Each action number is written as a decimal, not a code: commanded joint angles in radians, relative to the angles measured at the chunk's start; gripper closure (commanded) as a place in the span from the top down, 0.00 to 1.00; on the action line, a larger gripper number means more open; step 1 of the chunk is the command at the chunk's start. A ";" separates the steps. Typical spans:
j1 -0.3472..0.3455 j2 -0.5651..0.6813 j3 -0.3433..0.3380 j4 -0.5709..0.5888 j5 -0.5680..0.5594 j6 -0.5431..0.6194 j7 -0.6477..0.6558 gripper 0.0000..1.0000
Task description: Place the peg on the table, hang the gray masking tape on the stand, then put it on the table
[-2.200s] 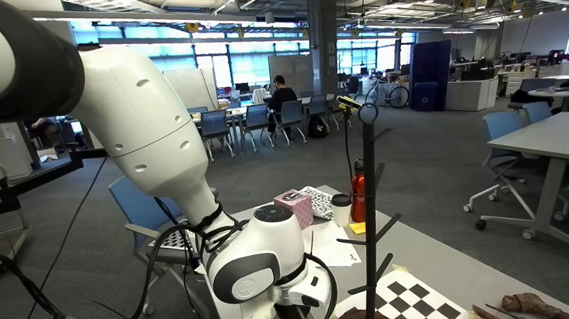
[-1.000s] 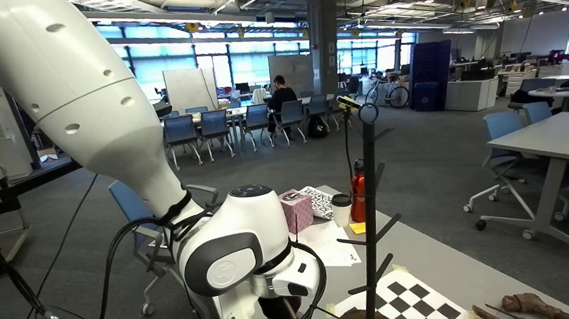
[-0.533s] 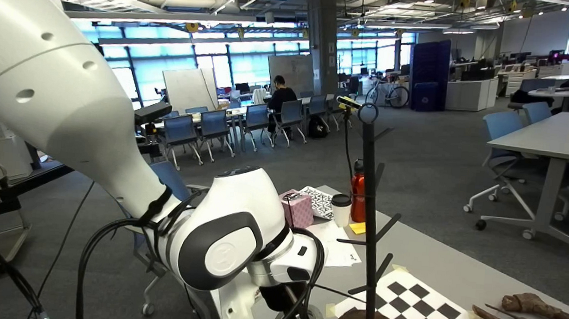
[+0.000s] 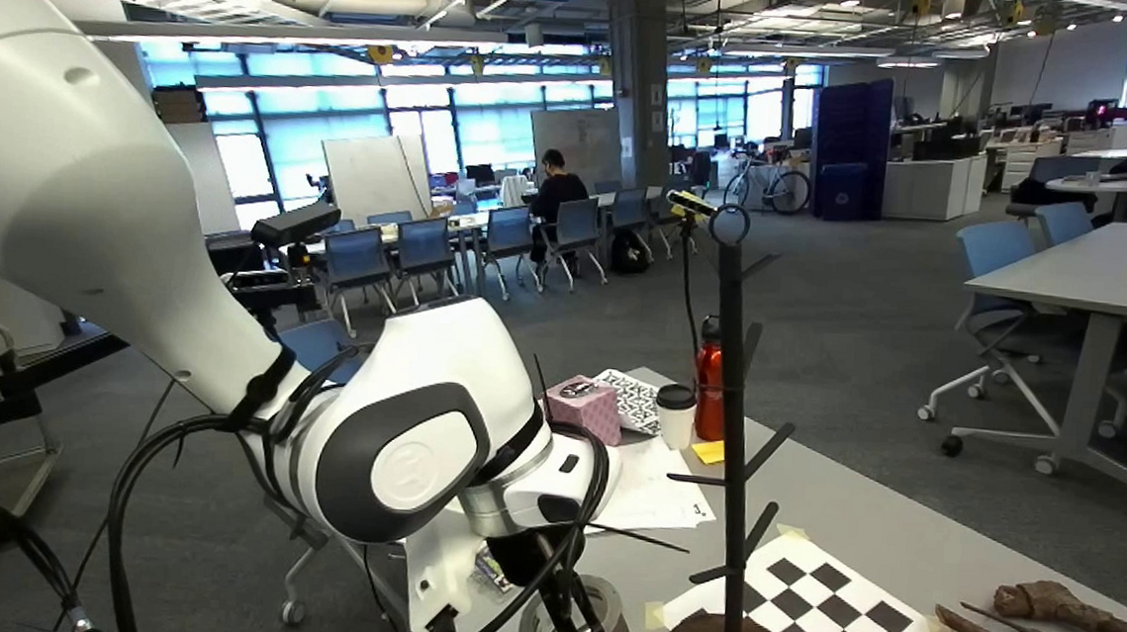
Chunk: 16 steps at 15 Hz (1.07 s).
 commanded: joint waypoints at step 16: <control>-0.163 -0.060 0.046 -0.001 -0.004 0.006 0.014 0.04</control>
